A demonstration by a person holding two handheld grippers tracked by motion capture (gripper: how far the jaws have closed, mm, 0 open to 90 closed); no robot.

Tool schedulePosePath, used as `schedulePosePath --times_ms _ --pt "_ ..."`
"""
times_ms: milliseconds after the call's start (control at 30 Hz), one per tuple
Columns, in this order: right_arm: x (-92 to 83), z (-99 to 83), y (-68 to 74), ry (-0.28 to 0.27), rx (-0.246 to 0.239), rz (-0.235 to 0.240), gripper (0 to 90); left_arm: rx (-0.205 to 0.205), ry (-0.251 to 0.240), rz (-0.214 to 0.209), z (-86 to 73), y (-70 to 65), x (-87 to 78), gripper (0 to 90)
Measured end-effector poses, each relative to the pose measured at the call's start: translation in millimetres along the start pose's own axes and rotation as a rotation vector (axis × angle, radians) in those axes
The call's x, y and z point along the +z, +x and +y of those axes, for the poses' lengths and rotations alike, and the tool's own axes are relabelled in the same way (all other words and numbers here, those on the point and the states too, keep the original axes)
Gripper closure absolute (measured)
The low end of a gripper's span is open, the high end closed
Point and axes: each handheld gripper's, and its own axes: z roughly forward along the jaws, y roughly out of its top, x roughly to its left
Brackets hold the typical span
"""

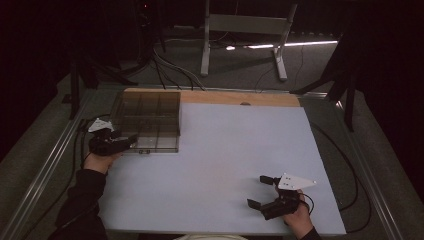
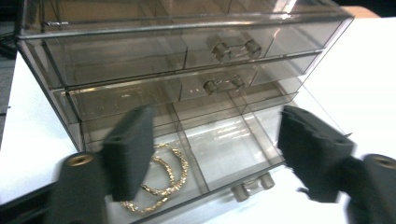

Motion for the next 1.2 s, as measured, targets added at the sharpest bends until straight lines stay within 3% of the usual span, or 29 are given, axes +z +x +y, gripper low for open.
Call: schedulePosePath --times_ms 167,267,367,533,633,700,900,933,1133,1200 --pt "-0.9 -0.2 -0.2 0.000 0.004 -0.003 0.0 -0.001 -0.008 -0.011 5.1 -7.3 -5.6 21.1" --pt "-0.9 0.1 -0.2 -0.002 -0.004 -0.002 0.0 0.018 -0.012 -0.042 9.0 -19.2 -7.0 18.2" --pt "-1.0 0.1 -0.2 -0.001 0.000 -0.002 0.0 0.012 -0.017 -0.069 9.9 -24.0 -7.2 16.3" --pt "-1.3 -0.1 -0.6 -0.001 0.000 -0.004 0.0 0.048 -0.003 -0.153 9.8 -37.3 -4.6 10.1" --pt "-1.2 0.3 -0.1 -0.002 -0.003 -0.003 0.0 0.067 0.000 -0.161 9.8 -43.1 -3.3 7.5" --pt "-0.6 0.2 -0.9 -0.001 0.002 -0.003 0.0 0.081 -0.002 -0.211 10.1 -49.2 -2.4 2.9" --pt "-0.7 -0.1 -0.6 0.001 0.003 -0.003 0.0 0.148 0.002 -0.265 9.2 -62.7 0.9 1.5" --pt "-1.2 0.0 -0.5 -0.002 0.002 -0.003 0.0 0.170 0.015 -0.300 7.6 -68.4 3.0 1.5" --pt "-0.8 0.6 -0.2 -0.004 0.001 0.000 0.0 0.192 0.021 -0.365 1.3 -79.3 9.2 1.5" --pt "-0.5 0.5 0.0 -0.002 -0.002 0.000 0.0 0.196 0.022 -0.367 -1.1 -81.2 11.1 1.5"
